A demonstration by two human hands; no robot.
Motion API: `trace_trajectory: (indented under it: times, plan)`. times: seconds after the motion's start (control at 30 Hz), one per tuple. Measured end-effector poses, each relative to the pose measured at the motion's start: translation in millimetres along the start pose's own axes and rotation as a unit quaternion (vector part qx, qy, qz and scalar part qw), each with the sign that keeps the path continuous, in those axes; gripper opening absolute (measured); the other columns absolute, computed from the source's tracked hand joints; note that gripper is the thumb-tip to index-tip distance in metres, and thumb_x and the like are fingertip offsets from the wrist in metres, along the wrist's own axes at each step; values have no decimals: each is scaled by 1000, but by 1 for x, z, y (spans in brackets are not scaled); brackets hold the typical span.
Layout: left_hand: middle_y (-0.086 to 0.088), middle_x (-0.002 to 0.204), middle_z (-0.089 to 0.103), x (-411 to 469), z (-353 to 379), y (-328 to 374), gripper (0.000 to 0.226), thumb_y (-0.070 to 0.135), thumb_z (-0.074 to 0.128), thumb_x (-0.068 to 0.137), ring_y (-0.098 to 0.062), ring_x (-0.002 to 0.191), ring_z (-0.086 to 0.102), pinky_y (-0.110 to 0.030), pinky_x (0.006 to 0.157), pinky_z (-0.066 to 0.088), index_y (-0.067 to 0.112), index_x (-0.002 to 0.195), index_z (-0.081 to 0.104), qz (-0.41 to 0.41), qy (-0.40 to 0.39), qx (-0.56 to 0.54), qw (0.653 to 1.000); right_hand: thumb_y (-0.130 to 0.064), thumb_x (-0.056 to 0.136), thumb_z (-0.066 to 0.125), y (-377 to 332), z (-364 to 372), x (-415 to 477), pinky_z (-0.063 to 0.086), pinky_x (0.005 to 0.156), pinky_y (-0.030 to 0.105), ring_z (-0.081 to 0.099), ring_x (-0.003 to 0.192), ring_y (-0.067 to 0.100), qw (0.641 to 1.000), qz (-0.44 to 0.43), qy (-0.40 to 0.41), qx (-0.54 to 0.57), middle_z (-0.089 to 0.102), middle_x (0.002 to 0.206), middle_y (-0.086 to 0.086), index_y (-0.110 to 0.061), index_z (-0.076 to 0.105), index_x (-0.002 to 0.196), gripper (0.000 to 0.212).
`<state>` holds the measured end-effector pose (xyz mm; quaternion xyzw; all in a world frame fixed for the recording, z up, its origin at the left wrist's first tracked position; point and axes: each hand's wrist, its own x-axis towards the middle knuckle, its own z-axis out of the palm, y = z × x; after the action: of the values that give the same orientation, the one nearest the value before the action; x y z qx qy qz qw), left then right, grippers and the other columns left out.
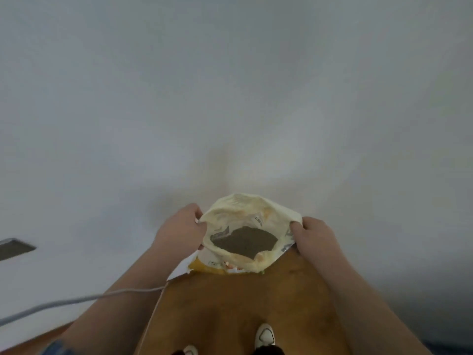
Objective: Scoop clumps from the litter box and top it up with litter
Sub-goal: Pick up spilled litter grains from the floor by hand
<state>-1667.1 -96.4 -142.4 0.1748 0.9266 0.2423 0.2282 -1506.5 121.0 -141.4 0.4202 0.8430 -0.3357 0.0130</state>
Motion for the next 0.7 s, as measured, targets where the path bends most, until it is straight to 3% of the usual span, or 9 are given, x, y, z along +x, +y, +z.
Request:
trace_trajectory:
  times: [0.2,0.33,0.4,0.5,0.7]
  plan:
    - [3,74,69,22,92,-28,2,24,51,98,-10,55,68,-28,47,52,24,99,51,-113,-3,-8,994,-33,98,45,62,62,60,54,65,37,64,70,16,994,-3,-112,-17,65,77,1,-21,60,85,23]
    - [2,76,68,48,163,-60,7,26,50,98,-16,59,68,-39,52,59,24,104,51,-168,-27,-13,985,-31,99,44,101,122,97,54,69,37,64,76,17,988,30,-150,4,66,85,2,-20,60,97,20]
    - [1,79,67,60,205,-83,10,25,50,98,-18,62,68,-42,53,58,21,107,51,-176,-48,-15,983,-30,100,44,125,159,114,52,62,33,63,76,15,985,53,-164,16,65,87,1,-19,59,100,19]
    - [2,81,65,93,274,-126,15,24,50,98,-17,63,67,-36,47,54,21,113,50,-186,-56,-5,981,-27,102,44,172,227,148,40,54,26,61,74,12,980,92,-172,27,63,85,-2,-20,58,101,15]
    - [7,88,63,161,418,-220,24,29,52,99,-11,67,64,-26,44,45,23,122,52,-213,-61,10,975,-29,102,45,268,375,209,42,56,26,60,77,11,974,127,-188,25,60,86,-7,-23,55,102,12]
